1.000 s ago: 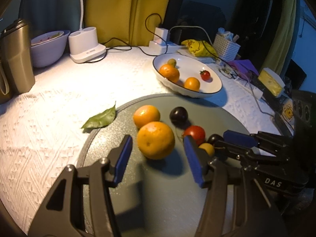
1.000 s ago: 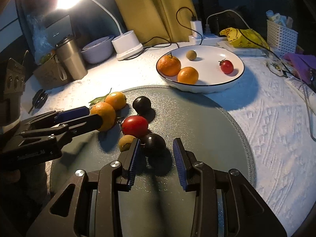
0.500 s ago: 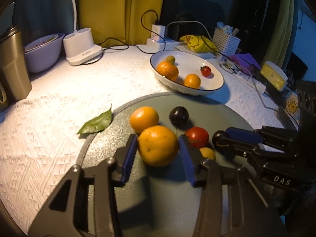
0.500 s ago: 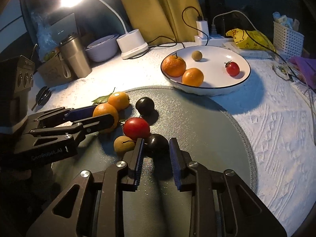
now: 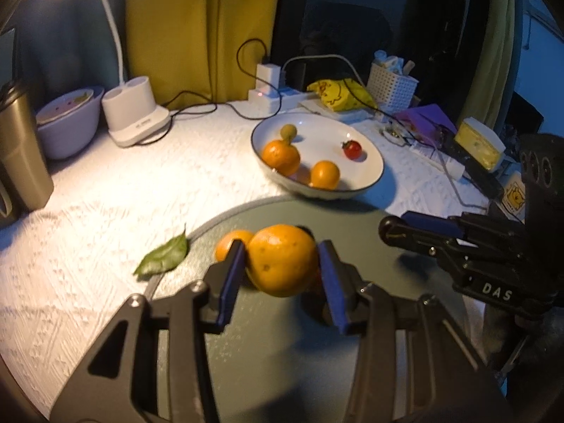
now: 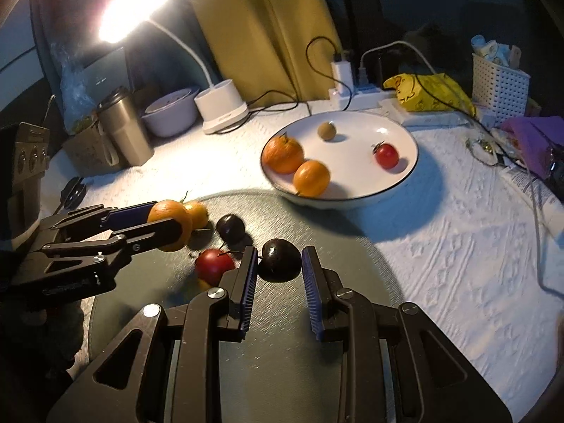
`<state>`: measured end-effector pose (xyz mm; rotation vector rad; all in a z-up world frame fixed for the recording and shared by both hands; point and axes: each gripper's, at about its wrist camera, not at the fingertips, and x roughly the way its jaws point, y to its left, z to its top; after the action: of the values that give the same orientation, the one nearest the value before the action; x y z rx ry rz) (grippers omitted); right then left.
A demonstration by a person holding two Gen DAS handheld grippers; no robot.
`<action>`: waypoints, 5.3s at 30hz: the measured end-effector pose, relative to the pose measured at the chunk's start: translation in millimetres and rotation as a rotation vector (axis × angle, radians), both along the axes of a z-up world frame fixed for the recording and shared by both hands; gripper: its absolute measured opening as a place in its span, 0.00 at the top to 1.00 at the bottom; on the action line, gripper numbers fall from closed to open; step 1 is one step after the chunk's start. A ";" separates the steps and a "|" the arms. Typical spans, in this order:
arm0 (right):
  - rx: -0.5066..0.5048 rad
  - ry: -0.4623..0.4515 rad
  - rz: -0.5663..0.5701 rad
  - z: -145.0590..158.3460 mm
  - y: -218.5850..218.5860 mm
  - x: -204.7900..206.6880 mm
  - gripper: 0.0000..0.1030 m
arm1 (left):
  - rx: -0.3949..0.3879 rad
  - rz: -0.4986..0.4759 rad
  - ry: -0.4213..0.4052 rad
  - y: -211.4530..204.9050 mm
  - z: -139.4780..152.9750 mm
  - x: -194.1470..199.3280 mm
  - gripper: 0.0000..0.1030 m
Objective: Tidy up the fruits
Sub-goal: 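Grasp another orange with the left gripper while the right gripper closes on a dark cherry tomato, then carry the orange and dark tomato over the white bowl and open both grippers, then move both open grippers back over the fruit tray, then grasp the small brown fruit with the right gripper while the left gripper approaches a red tomato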
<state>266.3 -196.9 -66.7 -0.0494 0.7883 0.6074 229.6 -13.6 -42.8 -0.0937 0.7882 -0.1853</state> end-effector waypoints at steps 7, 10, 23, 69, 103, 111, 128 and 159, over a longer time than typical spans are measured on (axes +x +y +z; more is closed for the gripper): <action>0.012 -0.017 -0.026 7.2 -12.4 15.4 0.73 | 0.011 -0.013 -0.012 -6.9 9.1 13.3 0.57; 0.016 -0.022 -0.033 9.1 -16.6 21.9 0.73 | 0.018 -0.019 -0.018 -9.2 12.6 20.6 0.57; 0.023 -0.046 -0.054 14.7 -27.2 59.3 0.73 | 0.038 -0.044 -0.037 -19.9 21.1 57.5 0.57; -0.016 -0.099 -0.221 4.6 -12.8 150.6 0.67 | -0.030 0.034 -0.007 -0.3 19.2 147.5 0.55; -0.060 -0.097 -0.142 16.2 24.4 27.0 0.67 | -0.086 0.061 -0.077 36.8 27.4 19.9 0.55; -0.075 -0.074 -0.127 7.1 33.4 4.3 0.67 | -0.093 0.069 -0.072 44.7 17.1 -1.7 0.55; -0.083 -0.017 -0.026 -12.5 59.5 -39.0 0.67 | -0.111 0.097 -0.046 56.6 -5.1 -38.9 0.55; -0.090 -0.001 -0.005 -16.9 28.7 -34.6 0.73 | -0.053 0.020 0.011 4.7 -14.4 -29.1 0.55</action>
<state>231.7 -168.2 -83.6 -0.1303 0.8149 0.5664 200.4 -8.9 -57.1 -0.1531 0.7930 -0.1875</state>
